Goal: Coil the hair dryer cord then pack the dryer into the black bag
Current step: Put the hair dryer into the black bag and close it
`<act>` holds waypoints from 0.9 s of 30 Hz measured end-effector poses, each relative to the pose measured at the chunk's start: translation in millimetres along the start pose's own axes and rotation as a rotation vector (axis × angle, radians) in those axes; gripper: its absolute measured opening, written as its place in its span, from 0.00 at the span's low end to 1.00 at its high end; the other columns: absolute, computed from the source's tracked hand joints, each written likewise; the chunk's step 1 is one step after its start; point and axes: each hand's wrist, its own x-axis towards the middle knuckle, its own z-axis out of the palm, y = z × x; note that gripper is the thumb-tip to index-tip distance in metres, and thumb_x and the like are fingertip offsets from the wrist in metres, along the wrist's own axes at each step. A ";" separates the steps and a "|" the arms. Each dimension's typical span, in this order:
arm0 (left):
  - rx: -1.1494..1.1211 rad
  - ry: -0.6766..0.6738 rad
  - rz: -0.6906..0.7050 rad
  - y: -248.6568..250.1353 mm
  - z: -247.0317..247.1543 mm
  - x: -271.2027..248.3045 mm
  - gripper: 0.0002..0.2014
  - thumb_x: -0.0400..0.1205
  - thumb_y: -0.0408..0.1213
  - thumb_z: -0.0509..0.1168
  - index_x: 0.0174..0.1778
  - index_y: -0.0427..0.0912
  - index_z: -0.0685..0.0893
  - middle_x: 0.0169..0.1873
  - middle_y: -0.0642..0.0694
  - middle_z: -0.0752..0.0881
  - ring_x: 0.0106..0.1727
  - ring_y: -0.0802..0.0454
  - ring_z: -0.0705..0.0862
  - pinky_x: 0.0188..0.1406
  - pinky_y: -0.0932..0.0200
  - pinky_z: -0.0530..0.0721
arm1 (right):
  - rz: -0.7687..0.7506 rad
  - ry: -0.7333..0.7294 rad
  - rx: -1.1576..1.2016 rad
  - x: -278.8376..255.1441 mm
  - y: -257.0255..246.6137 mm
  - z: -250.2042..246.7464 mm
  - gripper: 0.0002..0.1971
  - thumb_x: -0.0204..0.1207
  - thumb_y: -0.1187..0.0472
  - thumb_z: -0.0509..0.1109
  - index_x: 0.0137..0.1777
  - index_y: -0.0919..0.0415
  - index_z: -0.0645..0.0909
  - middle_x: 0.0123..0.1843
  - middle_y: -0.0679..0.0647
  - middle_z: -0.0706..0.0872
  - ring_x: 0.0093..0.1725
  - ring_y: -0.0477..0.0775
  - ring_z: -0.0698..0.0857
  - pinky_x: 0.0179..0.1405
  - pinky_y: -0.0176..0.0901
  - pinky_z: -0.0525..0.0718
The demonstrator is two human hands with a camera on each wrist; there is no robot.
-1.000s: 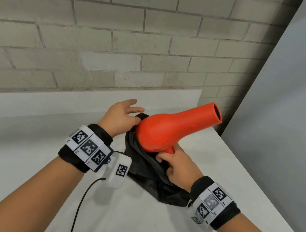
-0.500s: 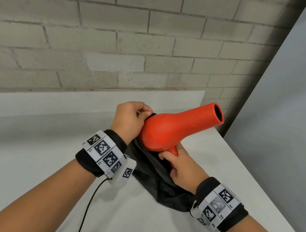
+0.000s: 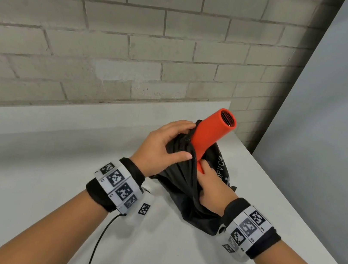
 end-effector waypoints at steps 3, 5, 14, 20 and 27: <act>0.009 0.262 -0.024 -3.3 7.6 3.7 0.18 0.72 0.29 0.72 0.57 0.46 0.82 0.52 0.57 0.84 0.53 0.77 0.80 0.57 0.80 0.73 | -0.018 0.017 0.053 0.8 -2.3 1.7 0.38 0.71 0.72 0.59 0.80 0.52 0.52 0.77 0.58 0.59 0.61 0.66 0.74 0.66 0.60 0.75; -0.068 0.387 -0.089 -3.7 11.5 8.3 0.14 0.74 0.25 0.68 0.48 0.50 0.84 0.45 0.57 0.86 0.47 0.74 0.83 0.55 0.76 0.78 | -0.061 0.018 0.074 2.1 -4.6 4.2 0.38 0.71 0.71 0.60 0.80 0.52 0.50 0.78 0.56 0.59 0.64 0.67 0.75 0.67 0.60 0.75; -0.283 0.428 0.108 20.8 2.6 18.0 0.15 0.75 0.26 0.61 0.46 0.53 0.83 0.40 0.66 0.89 0.48 0.66 0.85 0.54 0.70 0.80 | 0.058 -0.253 -0.177 -9.7 -31.3 -13.3 0.36 0.77 0.71 0.56 0.81 0.55 0.45 0.81 0.55 0.49 0.64 0.67 0.71 0.68 0.61 0.74; -0.005 -0.021 0.106 12.9 -3.1 15.2 0.26 0.73 0.45 0.67 0.66 0.65 0.69 0.67 0.62 0.75 0.71 0.66 0.72 0.71 0.71 0.67 | 0.194 -0.250 -0.070 -18.6 -27.9 -12.9 0.35 0.80 0.66 0.55 0.80 0.50 0.40 0.73 0.61 0.62 0.65 0.68 0.74 0.70 0.63 0.71; 0.061 0.128 0.046 3.4 6.3 15.0 0.33 0.68 0.28 0.74 0.55 0.67 0.67 0.47 0.64 0.80 0.47 0.70 0.82 0.52 0.75 0.78 | 0.119 -0.211 0.047 -6.7 -10.9 -11.3 0.34 0.79 0.62 0.60 0.80 0.54 0.45 0.69 0.60 0.75 0.64 0.63 0.79 0.72 0.54 0.73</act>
